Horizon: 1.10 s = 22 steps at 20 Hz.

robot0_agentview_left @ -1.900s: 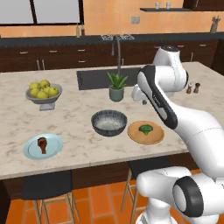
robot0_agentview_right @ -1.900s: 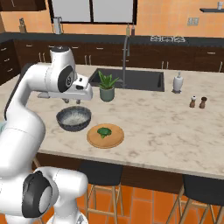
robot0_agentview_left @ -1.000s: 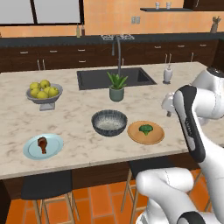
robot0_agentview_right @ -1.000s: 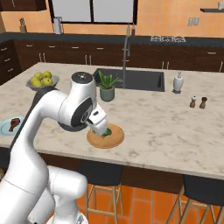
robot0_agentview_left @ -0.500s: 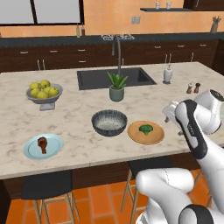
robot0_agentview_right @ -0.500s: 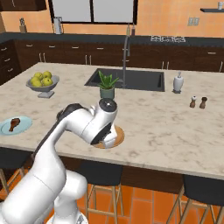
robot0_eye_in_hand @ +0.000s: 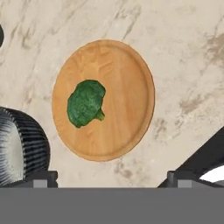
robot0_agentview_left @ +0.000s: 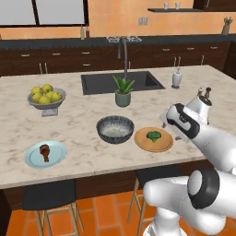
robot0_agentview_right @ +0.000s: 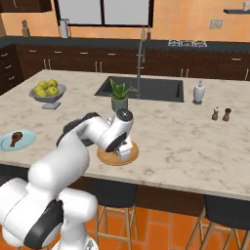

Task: Pick the chicken drumstick and broccoli from their plates and place them in the bowl. Then put the bowl in the fridge.

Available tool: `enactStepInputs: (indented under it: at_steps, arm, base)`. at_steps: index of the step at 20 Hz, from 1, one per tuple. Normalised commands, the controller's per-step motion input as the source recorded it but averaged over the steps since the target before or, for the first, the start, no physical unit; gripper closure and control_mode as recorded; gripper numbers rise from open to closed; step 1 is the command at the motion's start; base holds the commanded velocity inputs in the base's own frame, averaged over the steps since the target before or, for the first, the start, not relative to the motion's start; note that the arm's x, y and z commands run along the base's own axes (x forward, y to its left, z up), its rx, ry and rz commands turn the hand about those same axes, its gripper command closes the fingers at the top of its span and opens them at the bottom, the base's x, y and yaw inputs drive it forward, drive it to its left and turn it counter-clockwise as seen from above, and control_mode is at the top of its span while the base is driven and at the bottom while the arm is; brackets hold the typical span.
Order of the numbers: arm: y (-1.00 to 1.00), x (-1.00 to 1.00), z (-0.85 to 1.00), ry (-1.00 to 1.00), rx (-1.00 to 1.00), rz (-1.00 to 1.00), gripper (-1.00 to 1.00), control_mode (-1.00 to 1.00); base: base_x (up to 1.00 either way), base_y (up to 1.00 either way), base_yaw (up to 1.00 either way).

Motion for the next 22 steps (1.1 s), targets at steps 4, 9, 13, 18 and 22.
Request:
enactStepInputs:
  at_steps: [4,9,13,18,22]
  arm:
    - [0.00,0.44,-0.31,0.00,0.02,-0.01,-1.00,-1.00]
    - [0.00,0.41,-0.48,0.00,0.00,-0.02,-1.00,-1.00]
    - [0.01,0.38,-0.36,0.00,0.00,-0.03,-1.00,-1.00]
    - [0.10,0.47,-0.31,0.00,0.00,-0.02,-1.00,-1.00]
    - [0.00,0.36,-0.22,0.00,0.00,0.00,-1.00,-1.00]
  base:
    - [0.00,0.00,0.00]
    - [0.00,0.00,0.00]
    - [0.00,0.00,0.00]
    - [0.00,0.00,0.00]
    - [0.00,0.00,0.00]
